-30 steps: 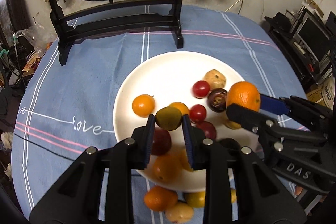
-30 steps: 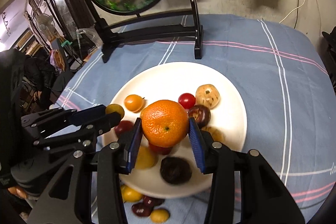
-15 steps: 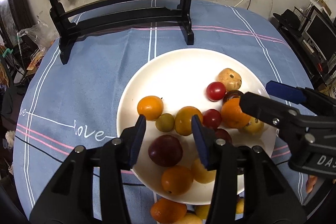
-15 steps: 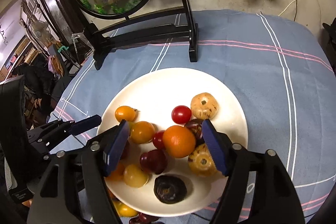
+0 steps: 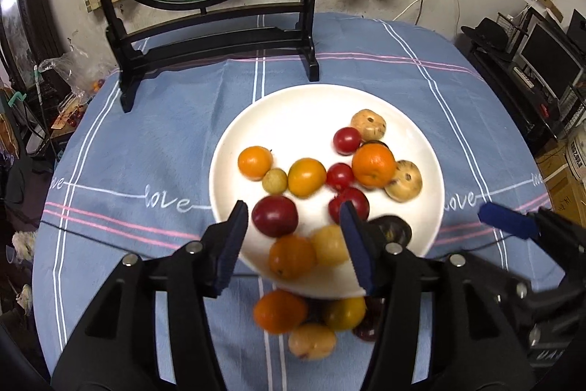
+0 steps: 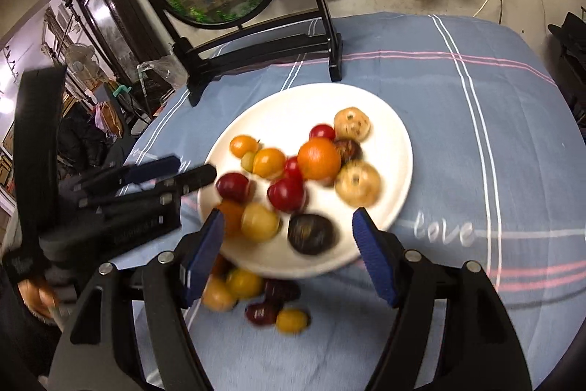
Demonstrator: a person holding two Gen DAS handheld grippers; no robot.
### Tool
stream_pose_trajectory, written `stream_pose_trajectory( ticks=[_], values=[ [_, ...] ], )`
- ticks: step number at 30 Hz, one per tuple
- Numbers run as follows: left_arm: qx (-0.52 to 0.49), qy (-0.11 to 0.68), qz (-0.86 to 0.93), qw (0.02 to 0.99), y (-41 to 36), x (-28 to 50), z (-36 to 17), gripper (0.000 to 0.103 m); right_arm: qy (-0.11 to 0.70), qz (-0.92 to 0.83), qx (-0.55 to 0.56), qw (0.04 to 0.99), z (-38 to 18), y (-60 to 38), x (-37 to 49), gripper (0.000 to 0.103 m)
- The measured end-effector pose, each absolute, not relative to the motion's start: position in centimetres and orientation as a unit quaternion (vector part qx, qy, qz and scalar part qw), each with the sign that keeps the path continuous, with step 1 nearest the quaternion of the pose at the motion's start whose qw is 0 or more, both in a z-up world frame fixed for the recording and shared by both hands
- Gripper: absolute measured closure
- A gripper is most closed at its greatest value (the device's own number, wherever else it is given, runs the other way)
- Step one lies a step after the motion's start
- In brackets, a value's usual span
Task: Organize fruits
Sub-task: 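Open both tools to release the fruits onto the plate, then move both open tools back over the fruit pile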
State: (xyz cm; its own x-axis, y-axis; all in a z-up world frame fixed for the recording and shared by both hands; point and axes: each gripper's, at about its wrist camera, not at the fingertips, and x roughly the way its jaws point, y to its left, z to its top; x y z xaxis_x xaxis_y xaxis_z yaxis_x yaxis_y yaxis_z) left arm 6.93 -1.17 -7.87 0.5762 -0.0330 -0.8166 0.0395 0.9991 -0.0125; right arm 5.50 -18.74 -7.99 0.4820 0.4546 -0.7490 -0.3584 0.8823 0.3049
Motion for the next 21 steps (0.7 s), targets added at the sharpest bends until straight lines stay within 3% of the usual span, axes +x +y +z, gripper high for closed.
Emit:
stream_pose_trajectory(
  ticks=[6, 15, 20, 21],
  values=[
    [-0.012, 0.463, -0.006, 0.886, 2.1, 2.0, -8.4, 0.038, 0.45, 0.245, -0.029, 0.858, -10.0, -18.6, -0.7, 0.031],
    [-0.016, 0.525, -0.016, 0.851, 3.4, -4.8, -13.7, 0.034, 0.481, 0.246, -0.122, 0.832, -15.3, -16.3, -1.2, 0.031],
    [-0.004, 0.537, -0.033, 0.843, 1.8, -5.5, -15.1, 0.034, 0.481, 0.254, -0.176, 0.82, -16.7, -14.8, 0.4, 0.039],
    [-0.005, 0.537, -0.037, 0.843, 1.5, -5.4, -15.3, 0.034, 0.483, 0.26, -0.19, 0.814, -17.1, -14.5, 0.8, 0.048]
  ],
)
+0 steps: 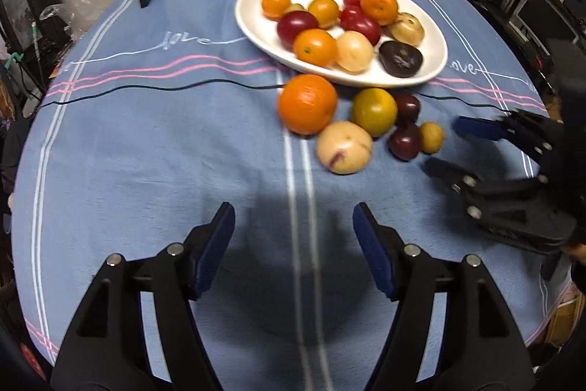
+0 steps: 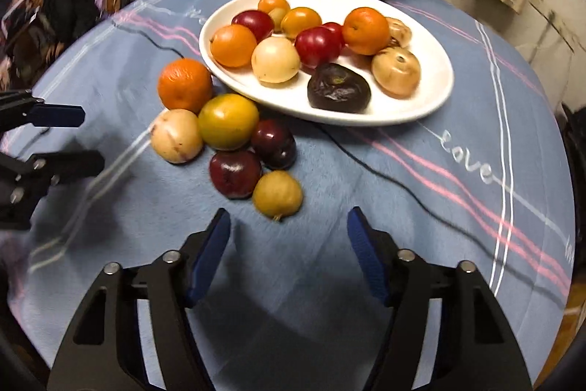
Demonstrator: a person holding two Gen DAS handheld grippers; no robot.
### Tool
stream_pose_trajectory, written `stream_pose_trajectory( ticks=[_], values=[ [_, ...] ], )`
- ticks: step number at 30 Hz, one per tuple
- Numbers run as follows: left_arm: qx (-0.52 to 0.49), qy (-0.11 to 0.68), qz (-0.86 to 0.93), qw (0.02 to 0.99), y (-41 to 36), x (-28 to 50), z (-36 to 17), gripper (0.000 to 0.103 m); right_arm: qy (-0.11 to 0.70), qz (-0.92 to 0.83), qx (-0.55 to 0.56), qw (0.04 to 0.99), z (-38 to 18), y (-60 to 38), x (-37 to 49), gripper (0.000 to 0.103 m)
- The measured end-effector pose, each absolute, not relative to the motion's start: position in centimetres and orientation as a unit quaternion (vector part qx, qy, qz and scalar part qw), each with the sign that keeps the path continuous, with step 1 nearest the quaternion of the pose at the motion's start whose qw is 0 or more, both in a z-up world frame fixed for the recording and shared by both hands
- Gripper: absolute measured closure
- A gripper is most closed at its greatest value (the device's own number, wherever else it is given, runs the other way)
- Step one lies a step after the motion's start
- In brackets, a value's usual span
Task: Organize fruits
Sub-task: 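Move both open tools back over the fruit pile, then grasp a tan round fruit with the left tool while the right grasps a yellow fruit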
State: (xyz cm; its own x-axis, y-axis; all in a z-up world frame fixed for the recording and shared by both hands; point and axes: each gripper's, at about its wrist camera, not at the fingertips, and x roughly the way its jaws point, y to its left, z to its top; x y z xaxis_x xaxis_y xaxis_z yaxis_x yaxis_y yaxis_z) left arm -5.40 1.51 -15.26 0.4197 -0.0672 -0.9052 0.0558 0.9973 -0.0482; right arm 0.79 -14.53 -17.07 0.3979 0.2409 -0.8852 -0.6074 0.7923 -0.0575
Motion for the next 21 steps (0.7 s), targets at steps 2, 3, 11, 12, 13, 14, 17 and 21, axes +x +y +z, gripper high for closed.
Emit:
stream_pose_trajectory(
  ticks=[2, 3, 11, 12, 13, 14, 17, 21],
  values=[
    [-0.005, 0.537, -0.036, 0.843, 0.9, -5.0, -15.5, 0.034, 0.486, 0.274, -0.198, 0.806, -17.2, -14.3, 1.0, 0.07],
    [-0.008, 0.538, -0.038, 0.842, 0.7, -4.7, -15.6, 0.034, 0.493, 0.281, -0.195, 0.8, -17.0, -14.3, 1.2, 0.075],
    [-0.016, 0.533, -0.033, 0.845, -1.0, -2.1, -16.0, 0.034, 0.498, 0.289, -0.124, 0.808, -14.9, -16.9, 0.7, 0.075],
    [-0.018, 0.535, -0.03, 0.844, -1.1, -1.6, -16.3, 0.034, 0.499, 0.289, -0.119, 0.808, -15.0, -17.0, 0.6, 0.075],
    [-0.02, 0.536, -0.027, 0.843, -1.2, -1.3, -16.5, 0.034, 0.5, 0.289, -0.114, 0.808, -15.0, -17.1, 0.6, 0.075],
    [-0.021, 0.538, -0.025, 0.842, -1.3, -1.0, -16.7, 0.035, 0.502, 0.289, -0.11, 0.807, -15.1, -17.3, 0.5, 0.075],
    [-0.019, 0.54, -0.02, 0.841, -1.6, -0.2, -17.3, 0.037, 0.506, 0.291, -0.106, 0.805, -15.5, -17.2, 0.5, 0.075],
    [-0.019, 0.544, -0.029, 0.838, -2.1, 0.2, -17.7, 0.06, 0.511, 0.294, -0.098, 0.802, -15.9, -17.1, 0.7, 0.075]
  ],
)
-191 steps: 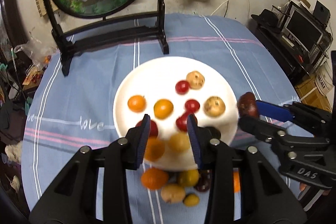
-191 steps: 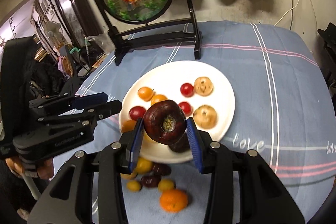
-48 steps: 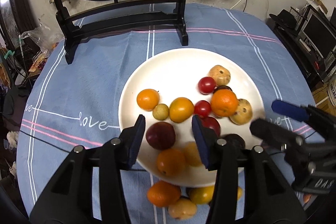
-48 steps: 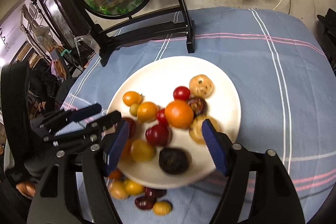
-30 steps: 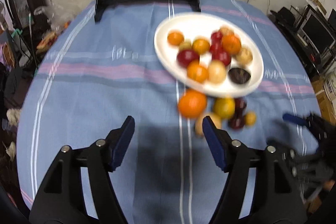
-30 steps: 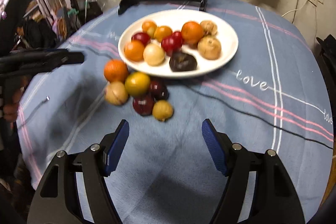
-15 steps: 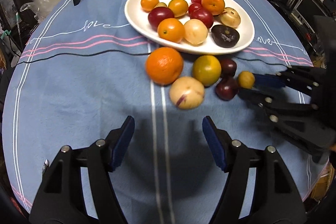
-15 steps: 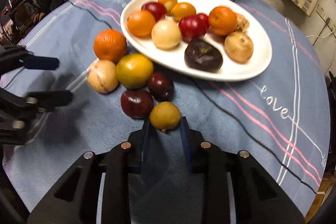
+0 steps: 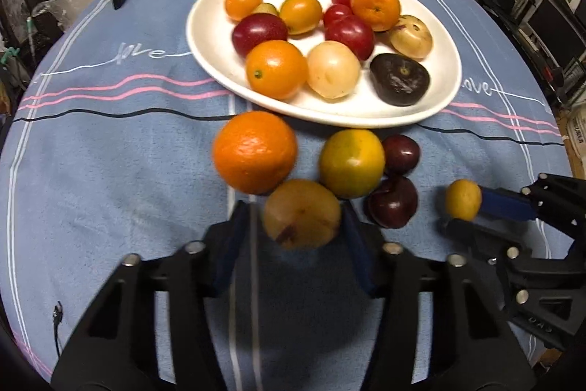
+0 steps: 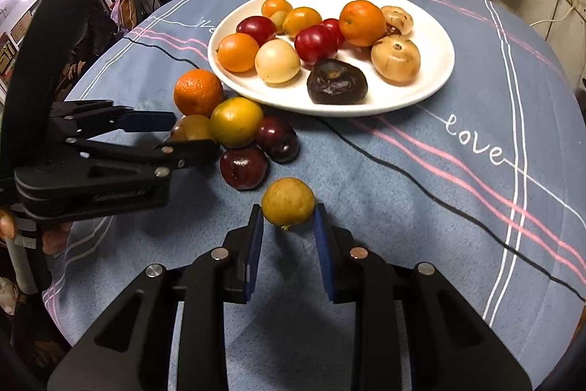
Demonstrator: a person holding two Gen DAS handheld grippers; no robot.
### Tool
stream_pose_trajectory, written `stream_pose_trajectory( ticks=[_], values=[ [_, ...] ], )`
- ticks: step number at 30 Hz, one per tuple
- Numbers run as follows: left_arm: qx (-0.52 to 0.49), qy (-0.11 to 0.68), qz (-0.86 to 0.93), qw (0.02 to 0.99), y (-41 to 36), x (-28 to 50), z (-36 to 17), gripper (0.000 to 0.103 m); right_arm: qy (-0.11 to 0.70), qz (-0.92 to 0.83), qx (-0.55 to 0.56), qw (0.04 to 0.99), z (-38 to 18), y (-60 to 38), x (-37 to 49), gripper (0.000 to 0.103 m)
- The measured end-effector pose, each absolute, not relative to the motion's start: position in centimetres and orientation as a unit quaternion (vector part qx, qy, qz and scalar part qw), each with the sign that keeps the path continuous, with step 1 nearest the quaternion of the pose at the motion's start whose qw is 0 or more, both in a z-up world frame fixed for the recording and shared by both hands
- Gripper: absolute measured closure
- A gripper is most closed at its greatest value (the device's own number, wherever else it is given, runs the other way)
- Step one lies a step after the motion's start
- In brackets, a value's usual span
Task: Organize fruits
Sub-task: 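Grasp a tan round fruit with the left tool while the right grasps a yellow fruit, then carry the tan fruit and yellow fruit in both tools over the plate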
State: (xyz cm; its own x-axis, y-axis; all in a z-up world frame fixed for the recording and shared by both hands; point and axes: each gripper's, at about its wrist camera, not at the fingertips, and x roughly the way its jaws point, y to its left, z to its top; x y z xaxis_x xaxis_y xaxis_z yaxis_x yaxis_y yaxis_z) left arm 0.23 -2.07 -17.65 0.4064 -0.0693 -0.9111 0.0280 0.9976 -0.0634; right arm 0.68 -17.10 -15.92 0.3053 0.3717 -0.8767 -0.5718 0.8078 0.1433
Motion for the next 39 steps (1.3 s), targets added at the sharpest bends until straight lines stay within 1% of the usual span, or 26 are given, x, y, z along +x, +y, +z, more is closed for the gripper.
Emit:
stream_pose_trajectory(
  ticks=[3, 15, 29, 33, 39],
  values=[
    [0.002, 0.541, -0.026, 0.841, -2.7, 0.1, -17.6, 0.06, 0.512, 0.295, -0.094, 0.801, -16.0, -17.1, 0.4, 0.075],
    [0.019, 0.535, -0.029, 0.844, -2.8, -1.8, -16.1, 0.06, 0.513, 0.291, -0.063, 0.805, -15.7, -17.3, -1.0, 0.075],
    [0.027, 0.491, -0.057, 0.869, -3.5, -2.2, -10.3, 0.06, 0.467, 0.288, -0.015, 0.836, -10.6, -17.9, -2.2, 0.075],
    [0.029, 0.485, -0.062, 0.872, -3.5, -2.2, -9.7, 0.06, 0.457, 0.291, -0.008, 0.841, -9.7, -17.6, -2.2, 0.075],
    [0.022, 0.497, -0.059, 0.866, -2.3, -2.1, -10.4, 0.06, 0.475, 0.291, 0.003, 0.831, -11.3, -17.1, -2.6, 0.075]
  ],
)
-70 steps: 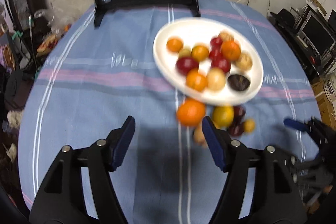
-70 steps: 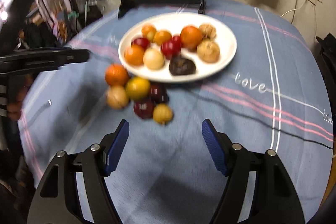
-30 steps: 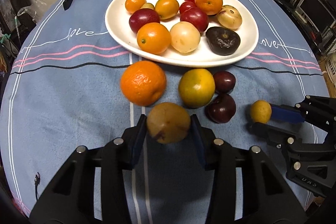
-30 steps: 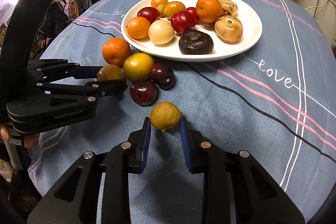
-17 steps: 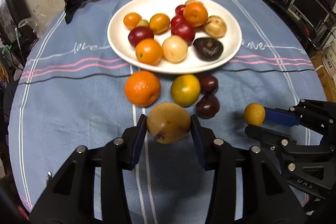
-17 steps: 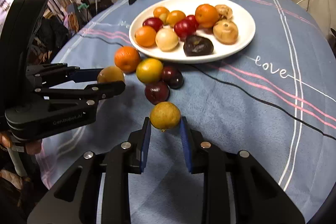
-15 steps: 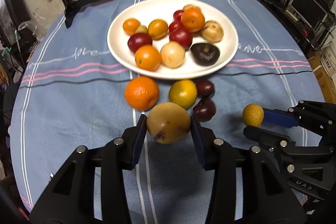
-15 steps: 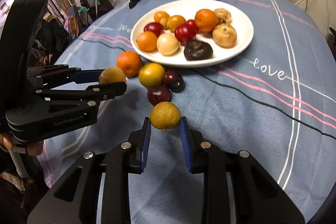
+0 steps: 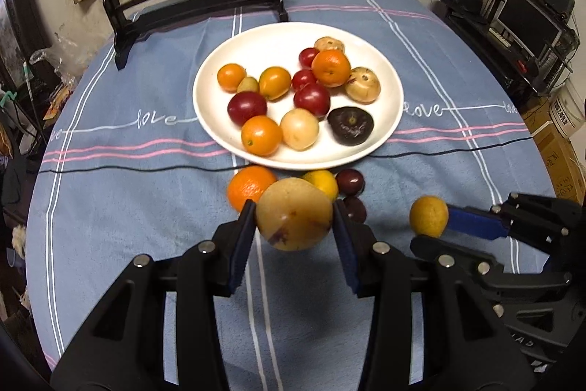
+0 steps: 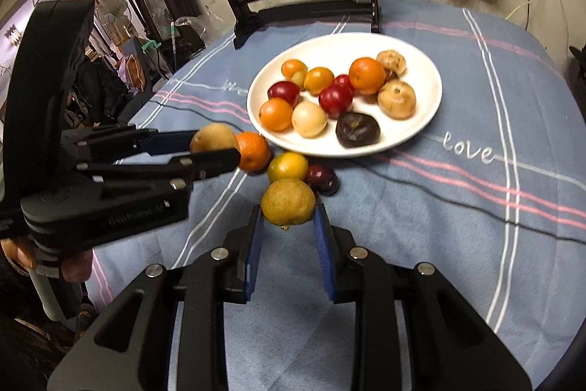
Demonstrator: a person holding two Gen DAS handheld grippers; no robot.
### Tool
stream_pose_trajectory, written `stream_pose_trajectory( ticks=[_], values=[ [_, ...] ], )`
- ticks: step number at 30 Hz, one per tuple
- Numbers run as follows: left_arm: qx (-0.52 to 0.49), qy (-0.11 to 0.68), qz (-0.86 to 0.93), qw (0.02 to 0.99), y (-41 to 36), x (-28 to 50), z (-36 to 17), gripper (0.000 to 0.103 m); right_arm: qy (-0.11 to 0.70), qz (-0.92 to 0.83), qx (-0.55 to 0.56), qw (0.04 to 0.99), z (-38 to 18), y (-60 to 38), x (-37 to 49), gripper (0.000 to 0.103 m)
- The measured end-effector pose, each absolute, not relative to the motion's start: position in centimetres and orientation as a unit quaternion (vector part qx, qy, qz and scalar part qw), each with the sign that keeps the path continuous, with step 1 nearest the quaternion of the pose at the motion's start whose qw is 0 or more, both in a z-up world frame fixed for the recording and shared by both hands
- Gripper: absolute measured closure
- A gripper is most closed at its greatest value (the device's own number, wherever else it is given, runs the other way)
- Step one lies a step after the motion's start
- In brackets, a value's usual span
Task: Organize fruits
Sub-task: 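Carry the tan fruit and yellow fruit in both tools over the plate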
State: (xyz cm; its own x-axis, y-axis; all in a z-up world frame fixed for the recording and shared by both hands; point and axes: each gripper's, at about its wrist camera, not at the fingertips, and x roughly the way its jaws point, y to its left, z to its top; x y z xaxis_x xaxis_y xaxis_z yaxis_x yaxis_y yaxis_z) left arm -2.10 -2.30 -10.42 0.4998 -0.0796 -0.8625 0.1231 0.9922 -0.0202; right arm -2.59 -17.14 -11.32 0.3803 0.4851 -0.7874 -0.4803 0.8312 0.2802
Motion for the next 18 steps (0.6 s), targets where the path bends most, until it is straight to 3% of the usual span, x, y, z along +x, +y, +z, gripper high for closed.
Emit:
stream_pose_trajectory(
  ticks=[18],
  values=[
    [0.03, 0.464, -0.04, 0.884, -1.7, 6.9, -8.0, 0.06, 0.425, 0.262, -0.011, 0.867, -7.1, -16.7, 7.1, 0.075]
  ],
)
